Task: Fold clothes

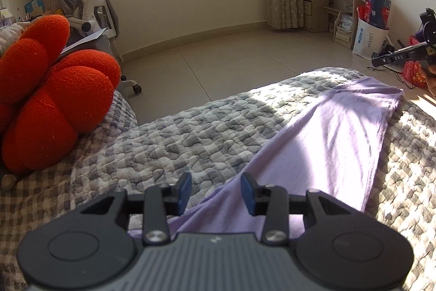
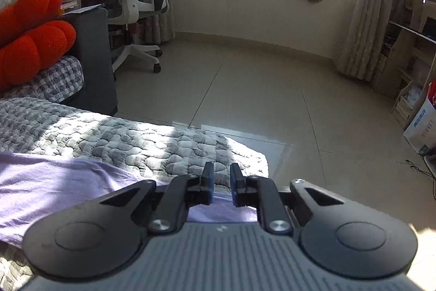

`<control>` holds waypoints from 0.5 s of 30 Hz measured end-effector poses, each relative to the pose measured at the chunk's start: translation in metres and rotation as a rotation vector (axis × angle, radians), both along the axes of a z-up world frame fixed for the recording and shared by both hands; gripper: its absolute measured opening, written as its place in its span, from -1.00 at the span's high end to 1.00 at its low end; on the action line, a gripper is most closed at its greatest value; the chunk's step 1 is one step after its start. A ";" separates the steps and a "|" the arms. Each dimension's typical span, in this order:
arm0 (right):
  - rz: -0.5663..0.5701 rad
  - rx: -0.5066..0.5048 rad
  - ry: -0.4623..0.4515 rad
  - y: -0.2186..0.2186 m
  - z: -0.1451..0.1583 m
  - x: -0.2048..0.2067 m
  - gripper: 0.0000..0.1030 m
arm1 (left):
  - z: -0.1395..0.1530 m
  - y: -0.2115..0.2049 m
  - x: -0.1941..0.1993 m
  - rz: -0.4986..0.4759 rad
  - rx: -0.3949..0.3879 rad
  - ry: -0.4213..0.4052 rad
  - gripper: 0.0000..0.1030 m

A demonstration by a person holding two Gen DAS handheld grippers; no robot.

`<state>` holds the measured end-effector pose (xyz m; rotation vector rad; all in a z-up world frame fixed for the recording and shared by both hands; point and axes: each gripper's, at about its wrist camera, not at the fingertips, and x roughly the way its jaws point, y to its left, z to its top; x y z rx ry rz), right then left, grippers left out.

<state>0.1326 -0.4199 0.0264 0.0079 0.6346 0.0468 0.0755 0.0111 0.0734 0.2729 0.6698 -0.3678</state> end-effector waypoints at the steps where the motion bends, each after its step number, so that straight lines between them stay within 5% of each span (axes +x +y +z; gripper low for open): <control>1: -0.019 0.051 0.012 -0.014 -0.001 -0.002 0.67 | 0.004 0.001 -0.009 -0.008 -0.008 0.010 0.18; 5: -0.039 0.108 0.041 -0.034 -0.012 -0.012 0.67 | -0.002 -0.006 -0.046 -0.078 -0.042 0.125 -0.05; 9: -0.026 0.172 0.068 -0.035 -0.021 -0.009 0.66 | -0.025 -0.011 -0.063 -0.057 -0.049 0.282 -0.07; 15: -0.005 0.154 0.089 -0.033 -0.030 -0.002 0.78 | -0.038 -0.018 -0.087 -0.077 0.011 0.250 -0.30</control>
